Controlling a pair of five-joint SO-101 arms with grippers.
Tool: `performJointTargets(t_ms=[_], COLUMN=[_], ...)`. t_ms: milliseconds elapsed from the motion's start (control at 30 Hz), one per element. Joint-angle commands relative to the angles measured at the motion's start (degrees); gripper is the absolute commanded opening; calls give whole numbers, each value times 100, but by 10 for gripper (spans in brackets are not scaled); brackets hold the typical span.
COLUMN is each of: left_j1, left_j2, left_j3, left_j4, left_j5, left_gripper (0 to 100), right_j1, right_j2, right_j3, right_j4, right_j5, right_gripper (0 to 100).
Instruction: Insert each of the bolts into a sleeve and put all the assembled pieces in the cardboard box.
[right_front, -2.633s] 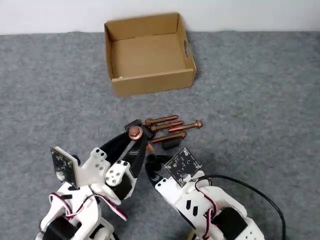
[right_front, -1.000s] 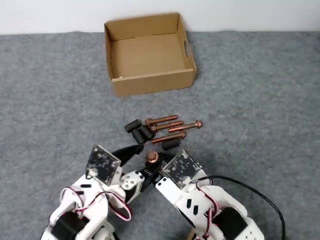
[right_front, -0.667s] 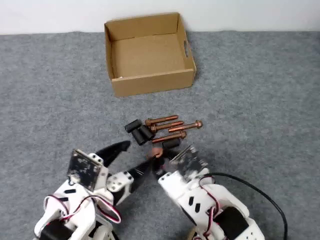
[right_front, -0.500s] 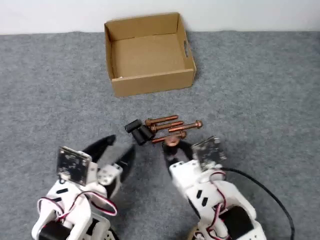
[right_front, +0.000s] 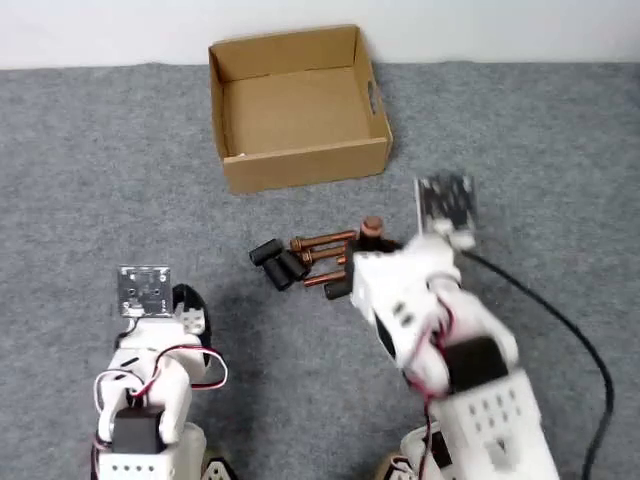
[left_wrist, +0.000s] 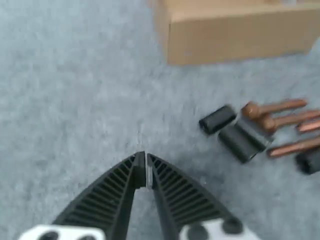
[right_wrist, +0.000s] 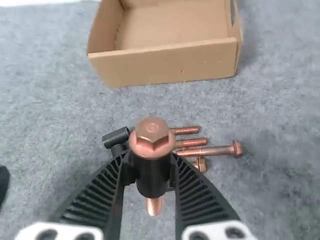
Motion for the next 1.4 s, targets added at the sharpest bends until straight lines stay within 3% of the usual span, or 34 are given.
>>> performJointTargets(t_ms=[0, 133, 467, 733, 1100, 1267, 1367], left_j1=[-70, -70, -53, -44, -44, -35, -35], left_j2=[-62, -62, -62, -53, -53, -53, -44], left_j3=[101, 110, 110, 110, 110, 110, 110], left_j4=[-281, -246, -246, -97, -97, -97, -97], left_j5=[9, 343, 325, 299, 290, 290, 290], left_gripper=[5, 5, 6, 6, 6, 6, 7], right_j1=[75, 92, 233, 409, 426, 426, 418], right_j2=[1270, 2475, 5569, 7802, 10070, 10369, 10369], right_j3=[-1248, -2242, -5055, -7174, -8730, -8862, -8923], right_j4=[-268, -892, -1921, -2527, -2484, -2114, -1886], right_j5=[-79, -53, -35, 607, 1459, 1749, 1741], right_gripper=[9, 9, 9, 9, 20, 136, 151])
